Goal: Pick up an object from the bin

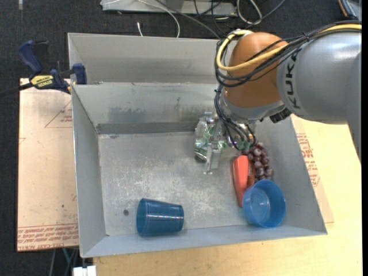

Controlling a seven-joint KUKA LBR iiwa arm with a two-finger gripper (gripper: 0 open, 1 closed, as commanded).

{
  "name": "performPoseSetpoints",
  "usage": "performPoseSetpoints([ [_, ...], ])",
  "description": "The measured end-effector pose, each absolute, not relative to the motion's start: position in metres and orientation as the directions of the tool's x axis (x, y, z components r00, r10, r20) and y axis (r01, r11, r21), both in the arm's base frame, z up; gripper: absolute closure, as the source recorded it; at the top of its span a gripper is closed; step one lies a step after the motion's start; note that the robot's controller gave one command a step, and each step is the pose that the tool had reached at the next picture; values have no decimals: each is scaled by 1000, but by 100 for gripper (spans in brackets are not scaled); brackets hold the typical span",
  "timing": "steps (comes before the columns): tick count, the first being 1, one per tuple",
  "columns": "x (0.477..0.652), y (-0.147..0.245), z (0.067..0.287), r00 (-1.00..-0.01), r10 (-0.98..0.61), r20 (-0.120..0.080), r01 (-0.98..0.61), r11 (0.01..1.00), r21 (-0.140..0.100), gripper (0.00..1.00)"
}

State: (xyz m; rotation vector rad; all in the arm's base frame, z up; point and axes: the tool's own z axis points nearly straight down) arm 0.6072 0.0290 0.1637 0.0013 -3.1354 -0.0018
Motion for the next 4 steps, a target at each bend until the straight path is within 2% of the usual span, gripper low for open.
performPoseSetpoints([
  [1,609,29,168,-1000,0,-2,0,1000,1,0],
  [2,653,-42,75,-973,-231,-5,-231,973,1,0],
  [3,649,-34,70,-990,-140,-7,-140,990,3,0],
  [4,655,-48,66,-974,-227,-5,-227,974,3,0],
])
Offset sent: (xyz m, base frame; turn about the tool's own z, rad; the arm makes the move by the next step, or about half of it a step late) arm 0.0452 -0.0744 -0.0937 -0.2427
